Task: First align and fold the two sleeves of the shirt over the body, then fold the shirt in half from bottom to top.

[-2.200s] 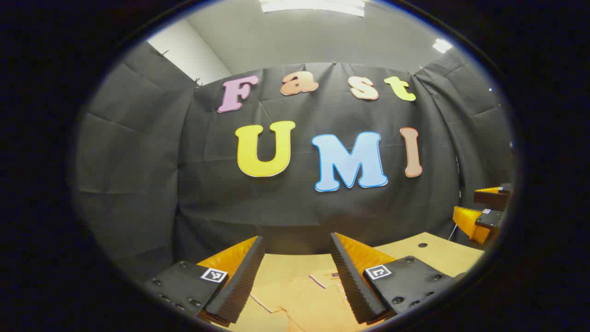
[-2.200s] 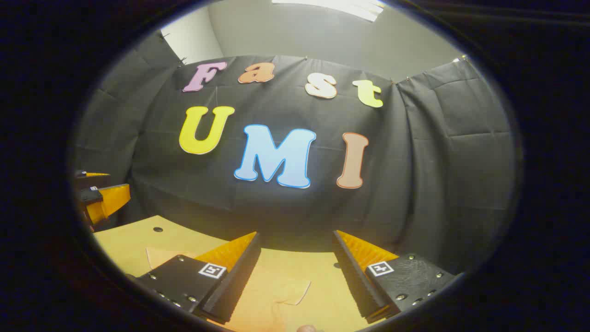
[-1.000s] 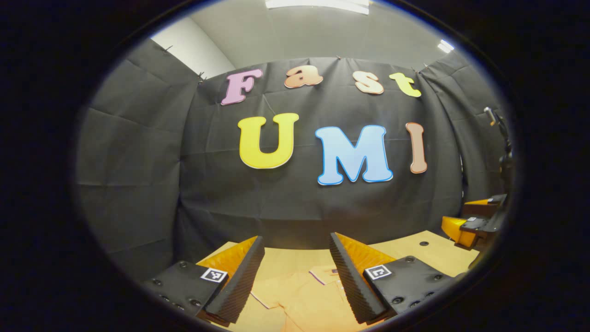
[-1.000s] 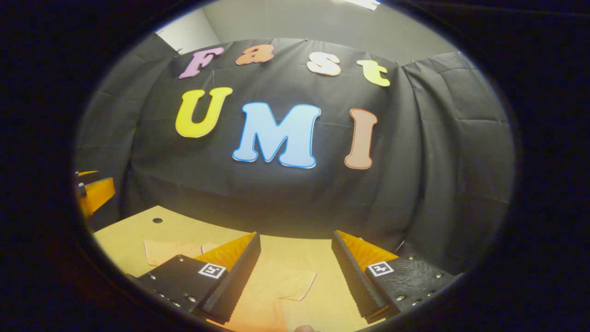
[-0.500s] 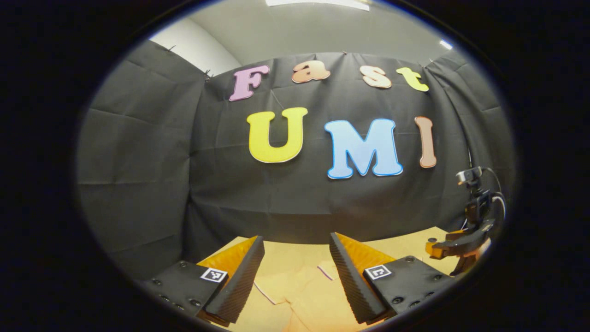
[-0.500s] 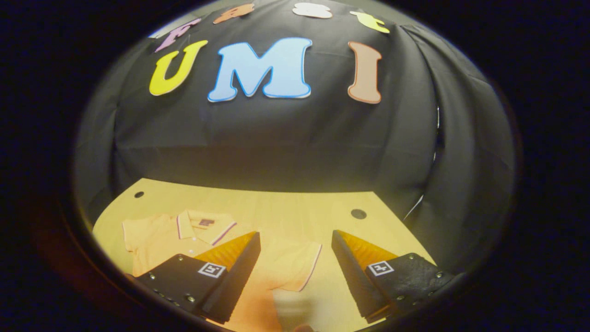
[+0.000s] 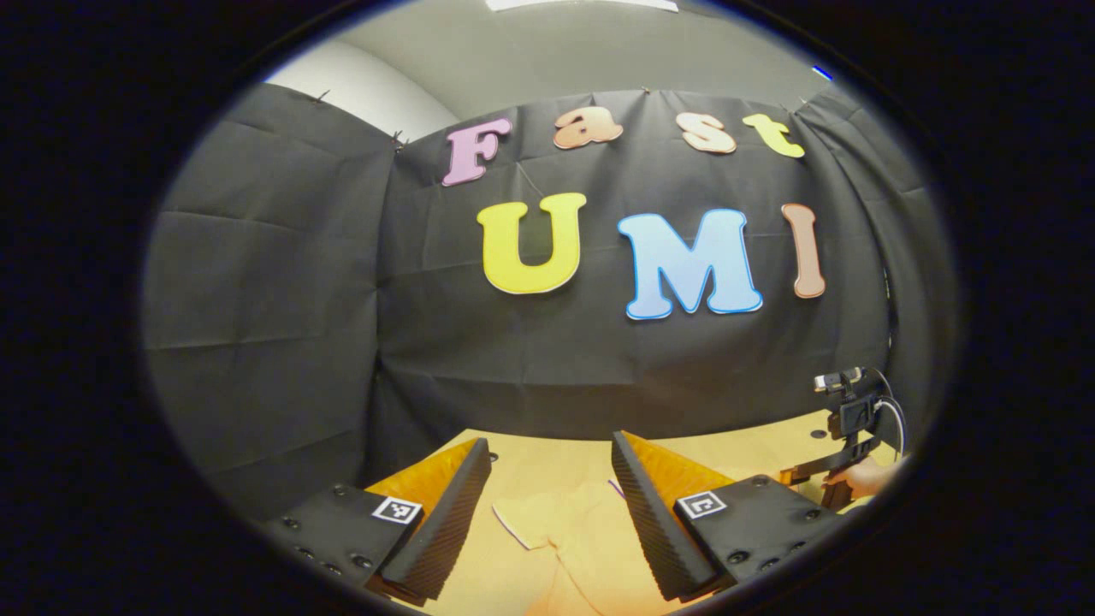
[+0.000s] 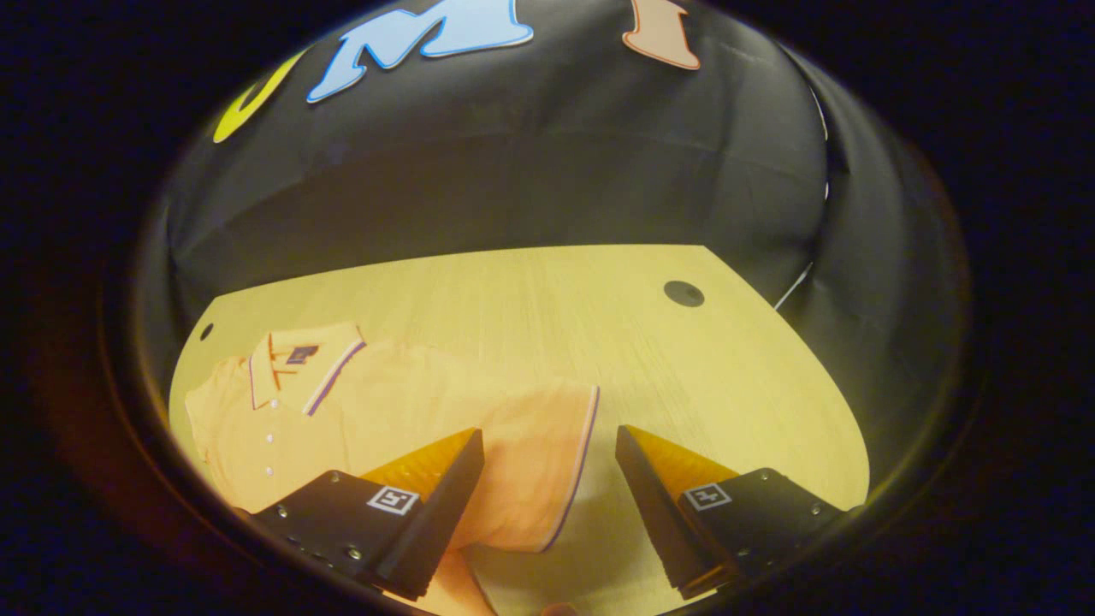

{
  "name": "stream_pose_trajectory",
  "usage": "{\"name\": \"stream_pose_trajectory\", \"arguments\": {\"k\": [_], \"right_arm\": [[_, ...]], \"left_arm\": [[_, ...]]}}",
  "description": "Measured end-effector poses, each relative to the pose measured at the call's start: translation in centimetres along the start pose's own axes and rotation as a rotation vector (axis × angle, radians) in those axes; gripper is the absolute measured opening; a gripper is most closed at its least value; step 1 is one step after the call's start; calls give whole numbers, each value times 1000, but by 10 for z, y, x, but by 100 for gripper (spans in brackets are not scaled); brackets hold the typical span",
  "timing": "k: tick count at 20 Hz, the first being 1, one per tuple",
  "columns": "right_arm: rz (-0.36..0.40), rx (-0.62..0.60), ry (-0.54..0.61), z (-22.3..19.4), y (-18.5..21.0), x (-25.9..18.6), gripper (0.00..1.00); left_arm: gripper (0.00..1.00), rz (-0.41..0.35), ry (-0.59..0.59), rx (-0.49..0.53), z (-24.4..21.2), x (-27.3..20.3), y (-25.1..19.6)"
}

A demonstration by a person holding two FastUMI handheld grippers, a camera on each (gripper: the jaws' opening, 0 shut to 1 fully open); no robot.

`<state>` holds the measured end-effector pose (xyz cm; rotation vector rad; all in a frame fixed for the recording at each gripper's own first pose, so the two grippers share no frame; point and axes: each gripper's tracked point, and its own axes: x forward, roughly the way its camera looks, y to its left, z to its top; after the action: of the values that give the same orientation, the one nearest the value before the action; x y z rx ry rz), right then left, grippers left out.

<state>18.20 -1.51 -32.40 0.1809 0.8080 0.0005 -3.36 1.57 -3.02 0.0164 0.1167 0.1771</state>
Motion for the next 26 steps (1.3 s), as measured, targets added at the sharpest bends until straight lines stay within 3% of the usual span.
{"name": "stream_pose_trajectory", "arguments": {"k": [7,12,14,15,16,17,19,21,22,23,26], "right_arm": [[-16,8,52,-10,-9,15,96],[25,19,65,-9,-4,17,94],[46,1,70,-9,-1,17,89],[57,-7,69,-9,1,17,74],[66,-14,70,-9,2,17,70],[74,-17,71,-9,3,16,54],[94,-23,82,-12,5,14,49],[91,-21,83,-8,5,15,16],[75,-21,83,-9,6,13,16],[64,-32,76,-7,6,12,1],[48,-99,22,3,15,2,1]], "left_arm": [[94,-1,-2,6,-4,-2,-7],[94,-19,-3,4,-8,-2,-16],[94,-24,-2,1,-9,-2,-19],[94,-26,-2,-1,-11,-3,-20],[94,-27,-2,-3,-11,-3,-19],[94,-27,-2,-4,-12,-4,-19],[94,-25,-2,-4,-14,-5,-17],[94,-19,-2,-2,-15,-6,-13],[94,-17,-1,-2,-15,-7,-12],[94,-15,-1,-2,-16,-8,-11],[94,-8,0,-2,-18,-9,-6]]}}
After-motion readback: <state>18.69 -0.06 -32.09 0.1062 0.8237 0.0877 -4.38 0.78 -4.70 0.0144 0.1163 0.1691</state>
